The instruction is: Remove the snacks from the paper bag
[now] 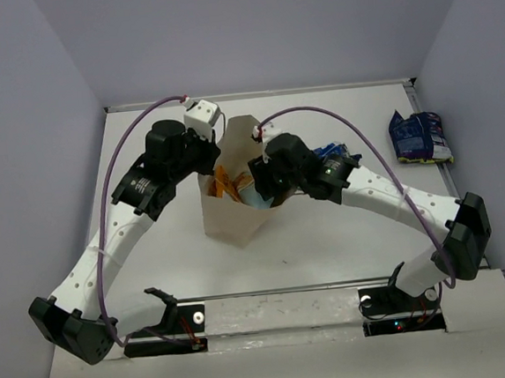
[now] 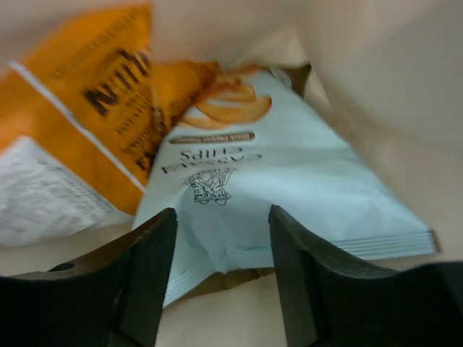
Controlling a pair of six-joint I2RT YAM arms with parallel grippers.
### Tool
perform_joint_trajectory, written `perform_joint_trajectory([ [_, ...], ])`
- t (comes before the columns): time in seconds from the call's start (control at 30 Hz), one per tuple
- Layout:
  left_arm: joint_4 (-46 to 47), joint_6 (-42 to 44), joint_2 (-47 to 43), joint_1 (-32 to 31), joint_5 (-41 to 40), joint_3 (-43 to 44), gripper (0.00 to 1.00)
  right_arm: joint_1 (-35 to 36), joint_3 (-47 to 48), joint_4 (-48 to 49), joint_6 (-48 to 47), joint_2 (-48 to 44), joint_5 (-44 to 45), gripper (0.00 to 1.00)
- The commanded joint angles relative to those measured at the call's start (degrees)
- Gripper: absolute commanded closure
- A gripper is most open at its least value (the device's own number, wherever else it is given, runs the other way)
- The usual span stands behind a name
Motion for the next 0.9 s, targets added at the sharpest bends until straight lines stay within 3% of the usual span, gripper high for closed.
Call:
perform_joint_trajectory([
  [0.0, 3.09, -2.95, -2.97, -0.79, 6.4, -3.44, 1.0, 3.57, -7.2, -1.23, 6.49, -1.62, 10.74, 0.36],
  [0.1, 4.94, -2.96, -4.2, -2.01, 10.27, -6.16, 1.0, 5.07, -12.3, -1.23, 11.67, -2.41, 14.62, 0.18],
  [0.23, 6.79, -3.05, -5.0, -2.81, 15.01, -8.72, 1.0, 5.07, -17.66, 3.33, 16.95, -3.55, 14.88, 0.06],
  [0.33, 7.75, -2.61, -5.52, -3.68, 17.21, -10.12, 1.0, 5.07, -19.16, 5.71, 19.24, -3.56, 15.24, 0.0],
  [0.5, 9.25, -3.05, -4.74, -3.95, 16.35, -10.39, 1.0, 5.07, -16.72, 7.3, 19.77, 1.7, 17.69, 0.01],
  [0.6, 9.86, -5.24, -4.12, -3.95, 15.73, -8.9, 1.0, 5.07, -15.21, 6.51, 20.38, 3.65, 19.71, 0.09],
  [0.63, 9.95, -5.24, -4.21, -3.95, 15.9, -8.72, 1.0, 5.07, -15.12, 6.25, 20.65, 3.65, 21.29, 0.24],
  [0.7, 9.78, -4.72, -4.38, -3.86, 16.16, -9.07, 1.0, 5.07, -15.56, 5.89, 21.44, 3.13, 23.84, 0.39],
  [0.73, 9.52, -4.54, -4.73, -3.95, 15.99, -9.94, 1.0, 5.07, -16.17, 5.63, 21.79, 2.25, 24.55, 0.52],
  [0.77, 9.51, -4.37, -4.91, -3.95, 15.73, -10.39, 1.0, 5.07, -16.44, 5.37, 21.96, 1.9, 25.16, 0.6],
  [0.87, 9.42, -4.19, -5.0, -3.95, 14.32, -11.09, 1.0, 5.07, -16.35, 3.17, 23.19, -0.21, 27.62, 0.68],
])
